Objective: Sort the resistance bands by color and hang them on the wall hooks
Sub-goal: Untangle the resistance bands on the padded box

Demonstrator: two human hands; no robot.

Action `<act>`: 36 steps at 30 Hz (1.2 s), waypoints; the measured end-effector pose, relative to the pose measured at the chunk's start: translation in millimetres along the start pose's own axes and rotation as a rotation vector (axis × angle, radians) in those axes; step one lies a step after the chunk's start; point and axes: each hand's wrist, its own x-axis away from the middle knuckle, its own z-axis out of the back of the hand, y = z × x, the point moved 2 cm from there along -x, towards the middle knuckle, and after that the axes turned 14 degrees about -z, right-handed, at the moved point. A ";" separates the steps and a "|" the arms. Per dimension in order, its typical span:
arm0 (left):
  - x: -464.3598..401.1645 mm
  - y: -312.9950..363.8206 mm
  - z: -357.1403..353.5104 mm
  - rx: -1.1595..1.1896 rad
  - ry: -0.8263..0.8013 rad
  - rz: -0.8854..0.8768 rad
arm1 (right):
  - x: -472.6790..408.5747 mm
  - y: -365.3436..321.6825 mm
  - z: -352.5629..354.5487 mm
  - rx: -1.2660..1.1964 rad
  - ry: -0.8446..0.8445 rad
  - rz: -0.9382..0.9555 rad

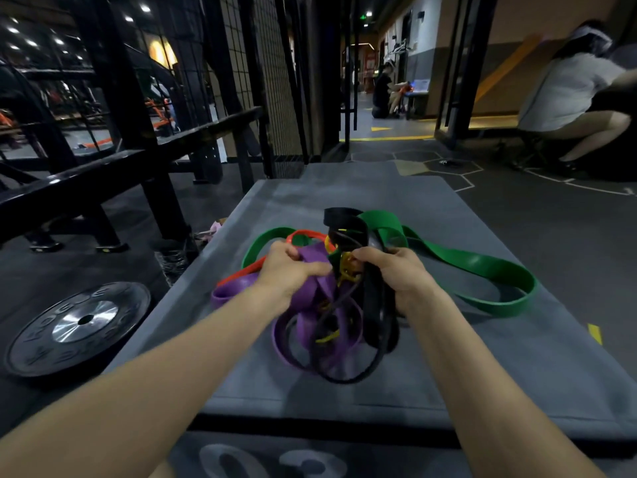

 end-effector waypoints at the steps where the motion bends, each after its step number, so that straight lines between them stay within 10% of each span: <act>1: -3.3 -1.8 7.9 0.096 0.017 0.088 | -0.3 -2.5 3.7 -0.016 0.019 0.019; 5: -19.7 1.4 45.4 0.129 0.162 0.072 | -10.2 -7.1 22.0 0.151 0.239 0.177; 10: -35.8 43.2 84.7 -0.424 0.206 -0.335 | -5.0 -12.0 34.8 0.693 0.536 0.321; 15: -19.4 21.5 79.4 -0.949 -0.175 -0.096 | 0.3 -3.9 40.2 0.863 0.645 0.293; 18: -2.4 13.7 55.3 -1.202 -0.172 -0.273 | 0.3 3.6 39.6 1.088 0.794 0.351; 28: 18.7 -23.6 12.4 -1.228 -0.451 -0.207 | -19.6 16.6 5.0 1.413 0.866 1.082; 36: 3.5 -18.8 82.0 -1.618 -0.376 -0.301 | -27.7 15.1 25.3 1.428 0.942 0.848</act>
